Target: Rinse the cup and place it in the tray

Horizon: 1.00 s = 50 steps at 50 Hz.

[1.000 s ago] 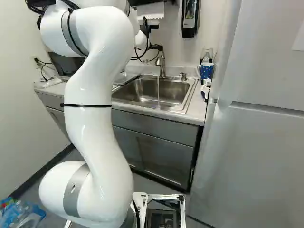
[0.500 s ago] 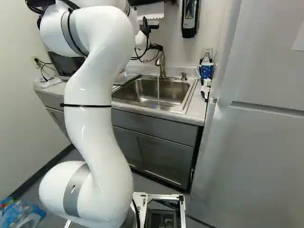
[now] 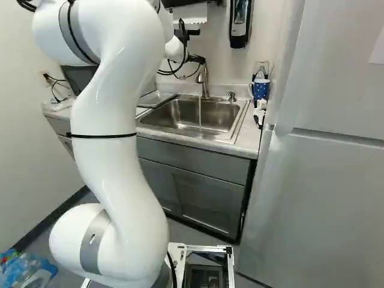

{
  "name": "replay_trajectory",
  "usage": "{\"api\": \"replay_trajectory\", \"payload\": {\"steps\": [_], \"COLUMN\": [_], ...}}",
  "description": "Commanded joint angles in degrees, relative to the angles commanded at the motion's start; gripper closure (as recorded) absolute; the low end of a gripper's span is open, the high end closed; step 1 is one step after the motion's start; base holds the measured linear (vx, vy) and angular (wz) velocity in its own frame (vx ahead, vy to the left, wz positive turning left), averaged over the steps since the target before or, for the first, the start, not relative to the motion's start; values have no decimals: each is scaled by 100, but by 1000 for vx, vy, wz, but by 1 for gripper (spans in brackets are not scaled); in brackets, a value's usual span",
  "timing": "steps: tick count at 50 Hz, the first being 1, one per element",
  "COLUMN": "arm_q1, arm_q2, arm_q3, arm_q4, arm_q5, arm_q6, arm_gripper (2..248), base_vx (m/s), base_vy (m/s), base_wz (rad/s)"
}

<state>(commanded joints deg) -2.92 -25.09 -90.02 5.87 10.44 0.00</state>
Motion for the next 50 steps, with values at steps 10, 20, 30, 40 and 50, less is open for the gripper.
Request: {"api": "replay_trajectory", "payload": {"steps": [10,20,30,40,50], "arm_q1": [-7,-14,-38,-122,-229], "arm_q2": [294,618,913,1162,1411], "arm_q3": [347,637,860,1086,1281], "arm_q4": [0,0,0,0,0], "arm_q5": [0,0,0,0,0], "arm_q6": [0,0,0,0,0], "arm_gripper": [3,3,3,3,3], "base_vx": [0,0,0,0,0], "base_vy": [0,0,0,0,0], "base_wz": [0,0,0,0,0]}}
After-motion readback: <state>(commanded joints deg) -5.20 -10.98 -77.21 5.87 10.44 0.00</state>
